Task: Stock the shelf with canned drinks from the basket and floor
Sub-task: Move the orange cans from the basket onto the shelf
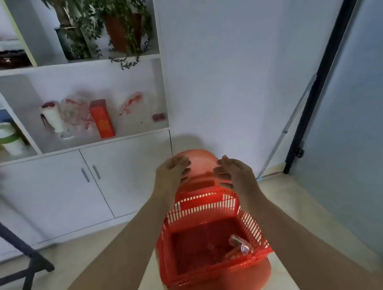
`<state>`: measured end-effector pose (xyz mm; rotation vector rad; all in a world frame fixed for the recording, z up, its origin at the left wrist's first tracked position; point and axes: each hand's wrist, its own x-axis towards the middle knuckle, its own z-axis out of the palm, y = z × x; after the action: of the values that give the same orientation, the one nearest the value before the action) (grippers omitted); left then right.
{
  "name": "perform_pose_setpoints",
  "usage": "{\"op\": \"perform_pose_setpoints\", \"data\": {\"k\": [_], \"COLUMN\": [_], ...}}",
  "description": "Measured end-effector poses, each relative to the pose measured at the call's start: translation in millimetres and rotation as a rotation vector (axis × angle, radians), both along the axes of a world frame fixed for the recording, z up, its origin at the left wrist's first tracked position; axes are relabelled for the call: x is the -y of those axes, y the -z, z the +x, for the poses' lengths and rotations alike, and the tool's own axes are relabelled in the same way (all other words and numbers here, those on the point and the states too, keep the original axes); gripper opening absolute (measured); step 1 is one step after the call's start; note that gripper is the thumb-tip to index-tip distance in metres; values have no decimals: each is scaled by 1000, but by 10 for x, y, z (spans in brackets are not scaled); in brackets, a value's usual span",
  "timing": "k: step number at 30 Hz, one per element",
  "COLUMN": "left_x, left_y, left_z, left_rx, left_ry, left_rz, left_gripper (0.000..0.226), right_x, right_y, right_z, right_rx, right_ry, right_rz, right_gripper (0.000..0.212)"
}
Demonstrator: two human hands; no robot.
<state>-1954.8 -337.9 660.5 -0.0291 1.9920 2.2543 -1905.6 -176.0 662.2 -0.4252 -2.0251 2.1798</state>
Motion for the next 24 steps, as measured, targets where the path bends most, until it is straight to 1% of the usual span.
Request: {"op": "perform_pose_setpoints", "data": {"k": [3,8,17,22,24], "left_x": [-179,-567,-1057,-1212,-1272], "left_y": [377,1145,2503,3047,3249], "left_z": [-247,-567,-668,-720,-722], "left_rx": [103,280,590,739,784], "left_ry": [-58,-85,-7,62,112], "left_rz": [-38,-131,-240,-290,-316], "left_gripper": [28,8,19,16,21], "right_x": [-227,-695,-1261,-1386,-1429], "right_y": [438,1156,2488,3026,3226], "right_z": [-357,-749,-970,-990,-996], "right_rx": [90,271,550,732,819], "right_ry": [-48,-103,-125,-195,-222], "right_rz": [23,65,168,240,277], "right_gripper": [21,22,32,44,50]}}
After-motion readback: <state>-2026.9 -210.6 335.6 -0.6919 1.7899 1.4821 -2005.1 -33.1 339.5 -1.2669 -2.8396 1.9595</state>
